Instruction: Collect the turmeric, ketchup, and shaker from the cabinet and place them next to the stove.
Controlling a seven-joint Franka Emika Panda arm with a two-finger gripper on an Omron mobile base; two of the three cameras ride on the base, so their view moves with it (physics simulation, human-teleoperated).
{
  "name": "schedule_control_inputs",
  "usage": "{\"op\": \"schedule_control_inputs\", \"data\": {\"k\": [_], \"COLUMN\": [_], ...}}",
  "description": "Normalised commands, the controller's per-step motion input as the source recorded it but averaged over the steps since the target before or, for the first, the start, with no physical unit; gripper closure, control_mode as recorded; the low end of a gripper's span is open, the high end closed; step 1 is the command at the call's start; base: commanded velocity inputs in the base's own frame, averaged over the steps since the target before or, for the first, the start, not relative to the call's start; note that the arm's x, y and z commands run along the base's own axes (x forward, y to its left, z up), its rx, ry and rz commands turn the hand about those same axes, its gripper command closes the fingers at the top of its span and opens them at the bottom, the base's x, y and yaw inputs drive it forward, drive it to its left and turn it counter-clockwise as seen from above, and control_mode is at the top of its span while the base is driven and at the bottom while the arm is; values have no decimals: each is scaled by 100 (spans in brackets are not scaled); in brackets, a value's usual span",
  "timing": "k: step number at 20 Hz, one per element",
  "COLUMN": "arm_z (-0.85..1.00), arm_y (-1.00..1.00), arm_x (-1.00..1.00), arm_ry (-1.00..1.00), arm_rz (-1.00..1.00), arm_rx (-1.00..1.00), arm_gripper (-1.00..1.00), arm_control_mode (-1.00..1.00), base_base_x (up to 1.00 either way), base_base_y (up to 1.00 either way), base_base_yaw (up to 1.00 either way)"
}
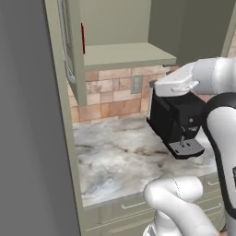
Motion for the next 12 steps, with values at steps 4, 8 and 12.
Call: {"op": "schedule_control_inputs", "data": {"k": [4,8,12], "arm_z": [23,38,43], "arm_y": [0,0,0], "arm_x": [79,72,57], "arm_ry": [-22,-9,0], "arm_rz": [0,0,0], "arm_rx": [8,1,-2], "arm_gripper": [-100,-100,-100], "arm_control_mode": [-100,-100,-100], "base_base_x": [0,0,0], "base_base_y": [0,0,0], "base_base_yaw": [0,0,0]}}
